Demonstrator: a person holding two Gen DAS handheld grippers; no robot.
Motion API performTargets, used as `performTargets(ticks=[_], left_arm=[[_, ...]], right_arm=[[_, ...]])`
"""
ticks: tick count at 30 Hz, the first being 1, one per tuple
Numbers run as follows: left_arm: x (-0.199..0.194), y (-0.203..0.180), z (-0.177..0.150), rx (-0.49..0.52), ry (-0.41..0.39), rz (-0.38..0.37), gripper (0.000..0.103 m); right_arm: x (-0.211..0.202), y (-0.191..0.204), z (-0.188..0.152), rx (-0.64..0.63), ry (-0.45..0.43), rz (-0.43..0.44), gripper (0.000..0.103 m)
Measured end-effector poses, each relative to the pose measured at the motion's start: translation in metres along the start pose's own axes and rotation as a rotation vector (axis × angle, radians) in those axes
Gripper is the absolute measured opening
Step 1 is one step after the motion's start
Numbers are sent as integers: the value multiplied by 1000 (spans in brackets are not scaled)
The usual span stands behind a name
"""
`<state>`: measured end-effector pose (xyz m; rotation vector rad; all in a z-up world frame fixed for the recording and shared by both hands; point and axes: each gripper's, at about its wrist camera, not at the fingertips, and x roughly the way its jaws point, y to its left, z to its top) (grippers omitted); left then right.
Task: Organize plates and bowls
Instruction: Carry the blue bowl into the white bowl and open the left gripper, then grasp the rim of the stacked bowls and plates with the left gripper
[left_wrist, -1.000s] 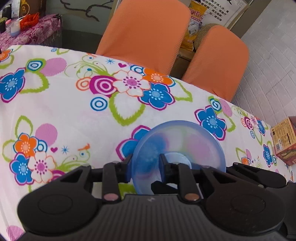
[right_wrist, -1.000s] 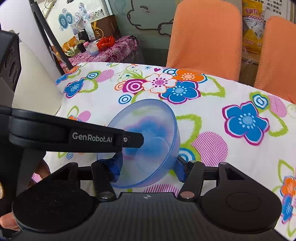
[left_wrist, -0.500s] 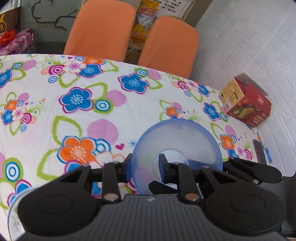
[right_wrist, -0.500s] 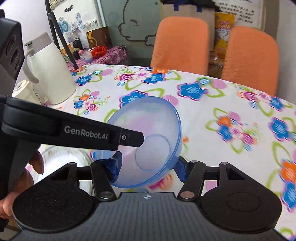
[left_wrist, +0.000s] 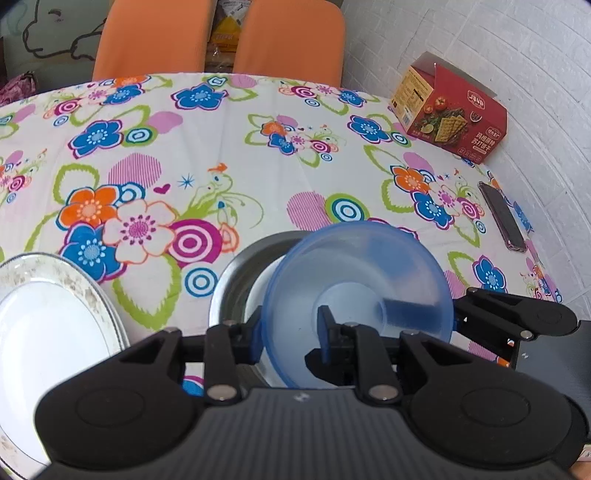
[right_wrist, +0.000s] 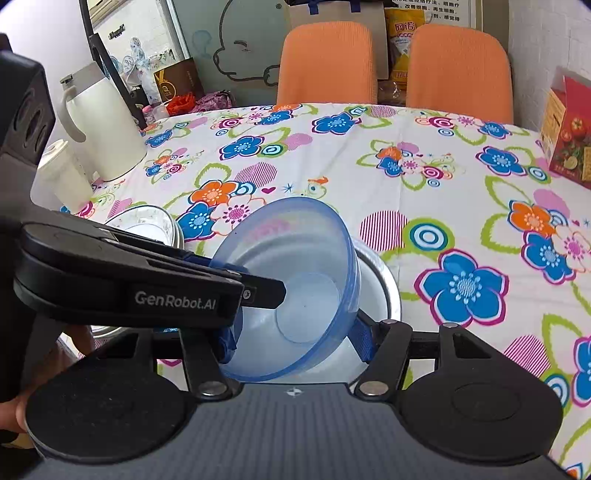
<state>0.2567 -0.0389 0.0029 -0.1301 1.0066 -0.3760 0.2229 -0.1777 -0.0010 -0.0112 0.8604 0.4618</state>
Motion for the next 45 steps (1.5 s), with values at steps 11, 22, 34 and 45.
performTargets(ticks=[11, 22, 34, 45], left_arm=[[-31, 6, -4, 37, -141, 40, 59], [-53, 14, -39, -51, -316, 84, 67], [-44, 17, -53, -39, -314, 191, 68], [-58, 12, -59, -19, -345, 205, 71]], right_arm=[[-39, -34, -18, 133, -159, -81, 47], [-43, -16, -62, 282, -410, -183, 49], [-35, -17, -67, 411, -392, -165, 50], [-38, 3, -69, 307, -358, -220, 50]])
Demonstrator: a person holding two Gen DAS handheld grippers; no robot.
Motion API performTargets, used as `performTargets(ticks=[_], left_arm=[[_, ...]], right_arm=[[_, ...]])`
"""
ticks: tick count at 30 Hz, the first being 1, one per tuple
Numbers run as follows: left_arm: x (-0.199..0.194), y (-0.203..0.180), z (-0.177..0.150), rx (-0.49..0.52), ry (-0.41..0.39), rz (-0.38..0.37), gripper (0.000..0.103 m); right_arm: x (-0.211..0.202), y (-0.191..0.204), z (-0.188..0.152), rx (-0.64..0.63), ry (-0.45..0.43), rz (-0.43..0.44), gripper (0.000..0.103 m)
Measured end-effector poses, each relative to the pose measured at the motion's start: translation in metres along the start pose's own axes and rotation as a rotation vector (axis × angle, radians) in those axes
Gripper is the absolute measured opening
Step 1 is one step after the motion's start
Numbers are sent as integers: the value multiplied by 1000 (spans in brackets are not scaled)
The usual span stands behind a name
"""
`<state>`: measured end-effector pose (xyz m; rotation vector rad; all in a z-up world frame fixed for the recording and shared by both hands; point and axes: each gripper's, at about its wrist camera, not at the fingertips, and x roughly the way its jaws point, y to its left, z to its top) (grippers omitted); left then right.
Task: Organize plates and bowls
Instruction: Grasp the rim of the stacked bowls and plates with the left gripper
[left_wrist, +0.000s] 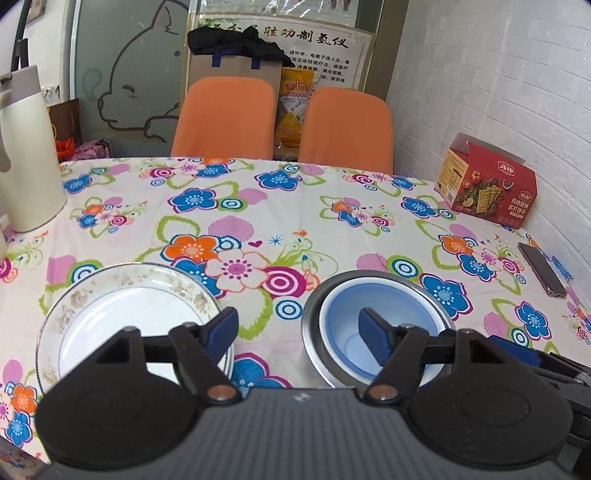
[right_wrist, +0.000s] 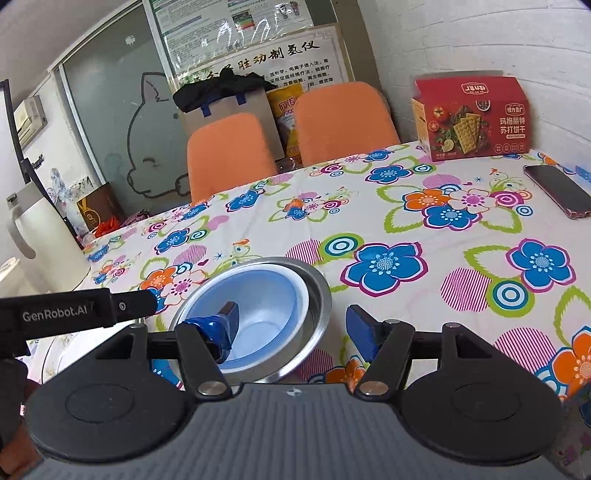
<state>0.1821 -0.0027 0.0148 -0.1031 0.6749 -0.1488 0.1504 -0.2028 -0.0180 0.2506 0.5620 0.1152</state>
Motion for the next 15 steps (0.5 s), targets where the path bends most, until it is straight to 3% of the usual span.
performTargets(ticks=[4, 8, 15], left_arm=[[13, 7, 11, -29, 47, -34, 71], [35, 9, 20, -38, 103, -44, 71], [84, -3, 27, 47, 244, -66, 71]], right_arm=[[10, -3, 4, 3, 16, 15, 51], [27, -6, 4, -24, 54, -28, 51], [54, -6, 4, -54, 135, -14, 51]])
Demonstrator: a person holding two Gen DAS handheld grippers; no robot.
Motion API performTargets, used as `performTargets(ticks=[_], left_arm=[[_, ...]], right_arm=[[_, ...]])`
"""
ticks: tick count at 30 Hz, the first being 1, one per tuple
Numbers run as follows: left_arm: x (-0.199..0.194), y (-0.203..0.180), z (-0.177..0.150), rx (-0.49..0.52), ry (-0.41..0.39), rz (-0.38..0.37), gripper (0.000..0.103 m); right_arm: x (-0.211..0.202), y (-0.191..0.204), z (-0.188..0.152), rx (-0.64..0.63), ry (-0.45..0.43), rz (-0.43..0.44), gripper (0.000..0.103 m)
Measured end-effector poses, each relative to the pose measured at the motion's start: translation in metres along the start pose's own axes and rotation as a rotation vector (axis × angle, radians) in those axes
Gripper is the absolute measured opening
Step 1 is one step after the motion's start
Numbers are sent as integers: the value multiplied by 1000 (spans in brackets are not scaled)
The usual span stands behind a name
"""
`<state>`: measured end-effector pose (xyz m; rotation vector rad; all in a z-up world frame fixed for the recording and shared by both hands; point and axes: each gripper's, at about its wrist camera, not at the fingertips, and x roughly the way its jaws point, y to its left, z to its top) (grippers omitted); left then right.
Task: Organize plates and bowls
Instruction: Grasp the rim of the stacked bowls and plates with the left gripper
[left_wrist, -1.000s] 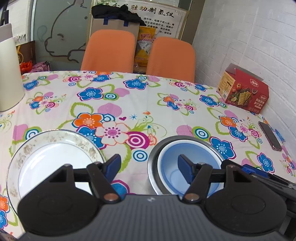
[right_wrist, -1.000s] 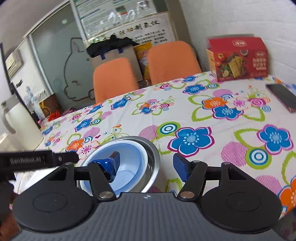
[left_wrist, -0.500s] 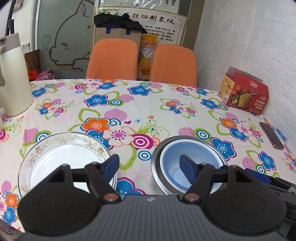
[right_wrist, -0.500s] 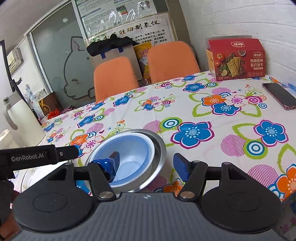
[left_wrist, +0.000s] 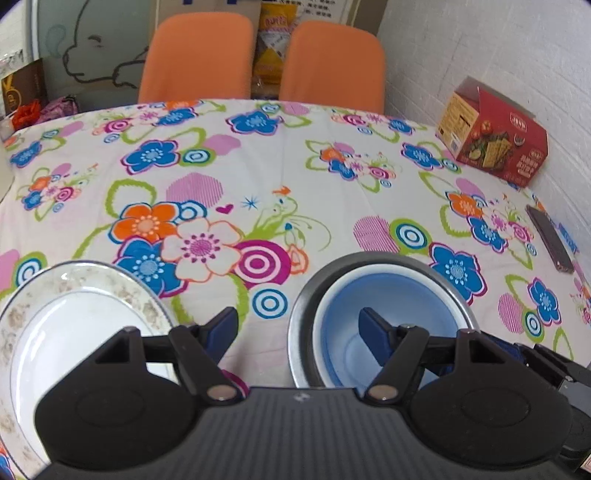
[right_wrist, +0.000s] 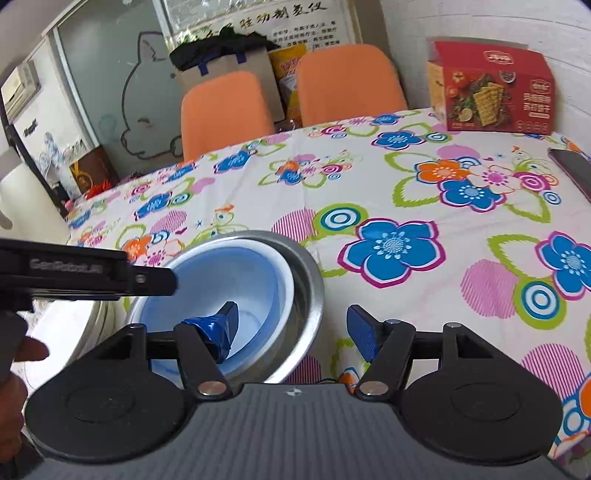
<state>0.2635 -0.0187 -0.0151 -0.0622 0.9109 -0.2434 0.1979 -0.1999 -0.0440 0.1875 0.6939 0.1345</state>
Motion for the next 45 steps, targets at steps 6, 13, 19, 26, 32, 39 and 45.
performTargets(ticks=[6, 13, 19, 26, 32, 39, 45], left_arm=[[24, 1, 13, 110, 93, -40, 71], [40, 9, 15, 150, 146, -70, 71], [42, 6, 14, 198, 145, -87, 72], [42, 4, 11, 239, 122, -119, 72], [41, 4, 10, 251, 112, -121, 72], [39, 2, 5, 233, 86, -104, 72], [38, 2, 2, 232, 70, -107, 72]], right_arm=[[17, 7, 2, -51, 50, 12, 51], [28, 19, 3, -118, 62, -27, 54], [27, 17, -5, -135, -4, -21, 56], [29, 18, -5, -155, -16, -19, 59], [30, 18, -7, -153, -26, -22, 59], [29, 19, -3, -146, 10, -60, 59], [28, 18, -7, -149, -12, -59, 57]])
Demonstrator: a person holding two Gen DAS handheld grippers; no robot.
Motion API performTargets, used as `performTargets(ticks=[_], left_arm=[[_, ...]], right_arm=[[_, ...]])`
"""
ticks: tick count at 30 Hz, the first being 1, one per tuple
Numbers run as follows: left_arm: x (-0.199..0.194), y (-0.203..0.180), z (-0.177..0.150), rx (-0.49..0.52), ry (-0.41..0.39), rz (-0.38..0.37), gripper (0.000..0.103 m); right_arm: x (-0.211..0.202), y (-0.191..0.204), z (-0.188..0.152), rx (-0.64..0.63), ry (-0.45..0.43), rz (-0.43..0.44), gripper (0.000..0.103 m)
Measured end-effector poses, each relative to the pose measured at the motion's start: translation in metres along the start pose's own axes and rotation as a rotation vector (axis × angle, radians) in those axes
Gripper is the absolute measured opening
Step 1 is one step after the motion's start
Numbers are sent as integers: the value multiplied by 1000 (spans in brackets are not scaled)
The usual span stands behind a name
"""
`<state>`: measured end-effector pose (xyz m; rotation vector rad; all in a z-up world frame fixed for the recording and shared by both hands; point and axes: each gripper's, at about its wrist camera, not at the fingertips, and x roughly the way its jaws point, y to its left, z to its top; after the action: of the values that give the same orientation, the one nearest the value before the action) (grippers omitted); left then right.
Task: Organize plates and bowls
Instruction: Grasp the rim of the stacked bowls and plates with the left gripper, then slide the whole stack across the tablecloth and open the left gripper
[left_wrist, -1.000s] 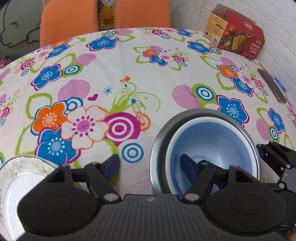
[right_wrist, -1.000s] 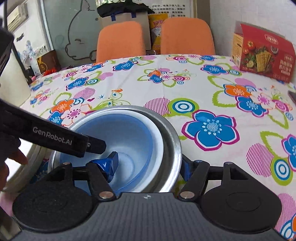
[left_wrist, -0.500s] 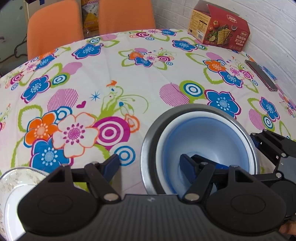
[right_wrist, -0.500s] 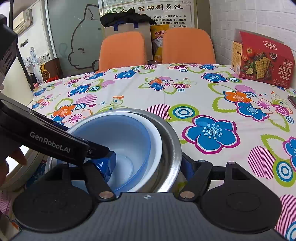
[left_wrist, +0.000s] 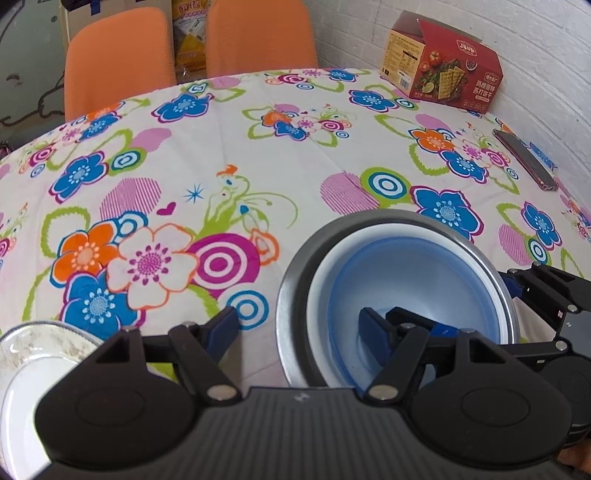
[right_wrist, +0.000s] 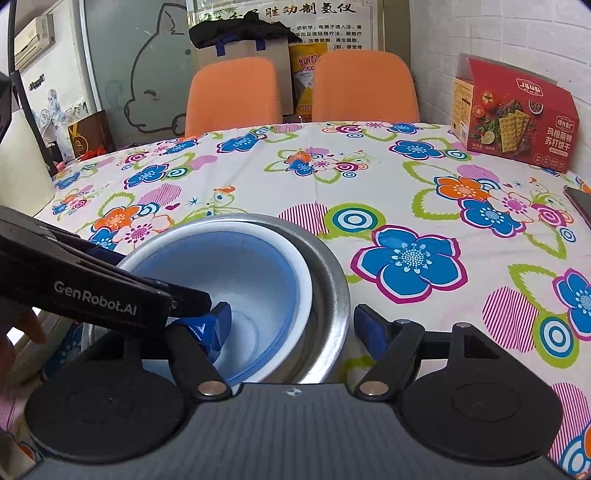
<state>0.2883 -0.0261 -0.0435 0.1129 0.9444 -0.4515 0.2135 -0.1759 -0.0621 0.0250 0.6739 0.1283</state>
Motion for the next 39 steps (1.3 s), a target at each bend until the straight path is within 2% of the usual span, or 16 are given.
performTargets(ticks=[4, 6, 8, 10, 12, 15, 21, 25, 33, 39], left_arm=[[-1, -1, -2, -1, -7, -3, 67], [-3, -2, -2, -5, -9, -18, 59], [-4, -4, -2, -8, -9, -36, 44], [-4, -7, -1, -23, -2, -58, 35], [-4, -7, 0, -42, 2, -55, 35], [-3, -9, 2, -61, 3, -35, 36], [-4, -7, 6, -105, 17, -51, 35], [-13, -12, 14, -93, -22, -46, 35], [-17, -11, 14, -112, -15, -46, 35], [-51, -2, 11, -127, -88, -34, 35]], right_arm=[[-1, 4, 0, -33, -16, 8, 52], [-1, 3, 1, -26, -10, 23, 52], [0, 3, 1, -8, -1, 25, 52], [0, 5, 2, -4, 2, 14, 52], [0, 6, 1, 1, 6, 5, 51], [-2, 10, 0, 24, 6, 57, 52], [-9, 11, 2, 31, -10, 41, 52], [-17, 12, 8, 27, -58, 15, 53], [-20, 14, 10, 32, -49, 14, 53], [-38, 32, 20, 2, -108, 30, 53]])
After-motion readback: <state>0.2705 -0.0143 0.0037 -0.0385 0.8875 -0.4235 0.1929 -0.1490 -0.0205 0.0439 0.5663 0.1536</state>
